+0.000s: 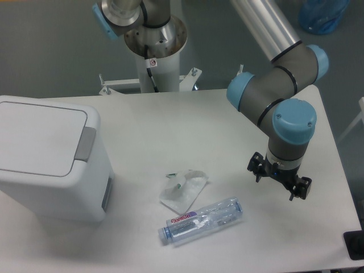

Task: Open the trash can
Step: 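Move the gripper over the table toward the white trash can lid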

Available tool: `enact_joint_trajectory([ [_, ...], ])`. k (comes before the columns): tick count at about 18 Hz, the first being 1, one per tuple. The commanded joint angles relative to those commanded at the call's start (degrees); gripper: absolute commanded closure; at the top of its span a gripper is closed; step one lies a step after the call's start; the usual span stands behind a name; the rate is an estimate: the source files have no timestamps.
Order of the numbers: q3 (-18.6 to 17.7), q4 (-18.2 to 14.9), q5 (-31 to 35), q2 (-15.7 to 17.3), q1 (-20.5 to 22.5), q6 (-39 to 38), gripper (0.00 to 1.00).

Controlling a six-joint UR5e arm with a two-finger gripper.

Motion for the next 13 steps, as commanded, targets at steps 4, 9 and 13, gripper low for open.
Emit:
enact_joint_trajectory([
  [4,-0.09,0.0,0.09,0.18,0.0,-0.18,0.0],
  [9,0.0,-0.18,-0.26,0.53,-1.23,-2.45,0.0],
  [13,-0.09,-0.35,-0.53,0.79,-2.37,-5.18,0.0],
])
